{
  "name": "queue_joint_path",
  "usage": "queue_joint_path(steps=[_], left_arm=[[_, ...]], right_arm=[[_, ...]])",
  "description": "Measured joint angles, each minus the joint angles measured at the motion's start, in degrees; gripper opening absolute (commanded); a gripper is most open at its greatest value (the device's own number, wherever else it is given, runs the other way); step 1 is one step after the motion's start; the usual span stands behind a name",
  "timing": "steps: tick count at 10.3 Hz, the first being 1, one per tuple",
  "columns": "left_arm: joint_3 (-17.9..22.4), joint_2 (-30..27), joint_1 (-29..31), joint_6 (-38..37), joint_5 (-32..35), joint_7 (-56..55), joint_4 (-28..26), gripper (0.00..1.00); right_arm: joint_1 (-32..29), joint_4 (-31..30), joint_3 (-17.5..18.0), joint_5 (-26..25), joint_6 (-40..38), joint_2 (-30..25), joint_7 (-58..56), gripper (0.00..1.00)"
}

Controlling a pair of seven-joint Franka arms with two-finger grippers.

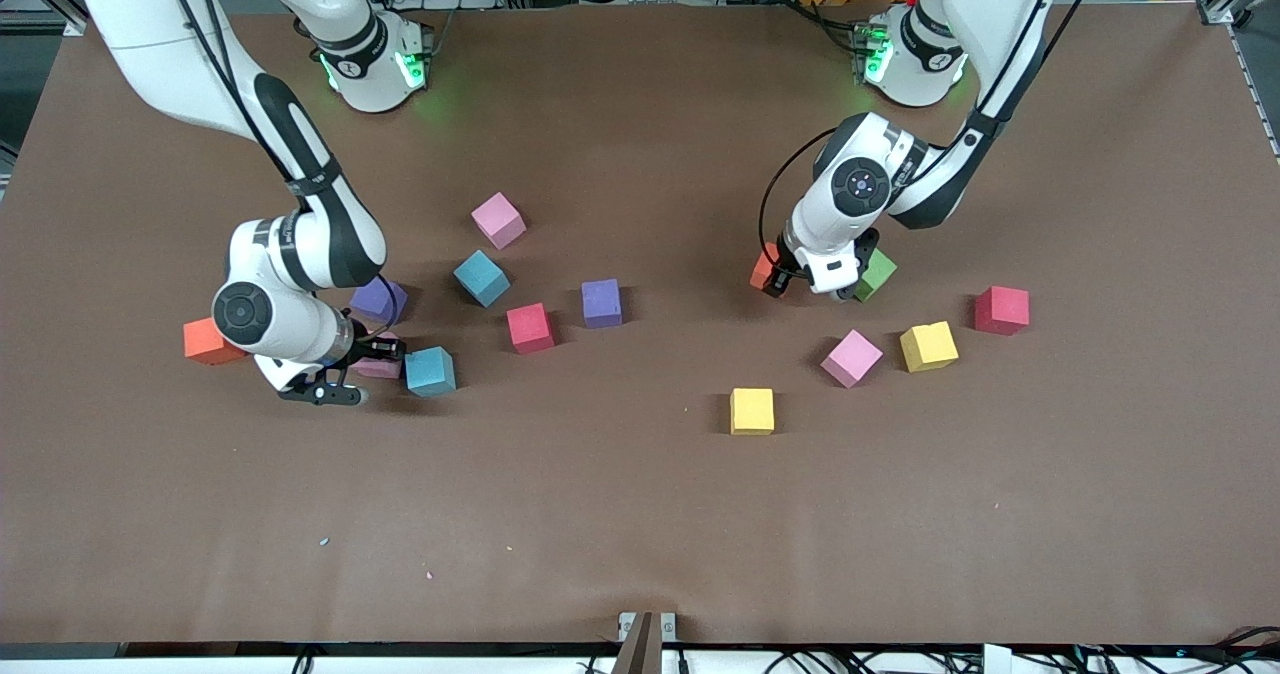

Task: Arrange 11 blocks into digit 3
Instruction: 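Place the orange cube with the left gripper while the right gripper carries pink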

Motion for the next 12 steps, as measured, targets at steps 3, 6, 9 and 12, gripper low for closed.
queue_joint_path(steps=[3,6,9,12], left_arm=[[-0.3,0.0,-3.7,-0.3,0.6,0.4,1.5,0.00],[-0.7,0.1,-14.0,-8.7,0.6,1.2,8.1,0.00],[-0.8,0.8,-23.4,-15.6,0.7,4.1,13.3,0.00],[-0.7,3.1,-28.6,-15.8,2.5,8.0,13.5,0.00]], right_arm=[[0.0,0.4,-0.1,0.0,-4.4,-5.3,-11.4,0.38],[1.1,0.4,0.3,0.0,-7.3,-9.2,-23.3,0.39],[3.3,0.4,0.3,0.0,-10.3,-11.8,-38.1,0.40],[7.8,0.1,0.4,0.0,-13.0,-15.3,-48.5,0.40]])
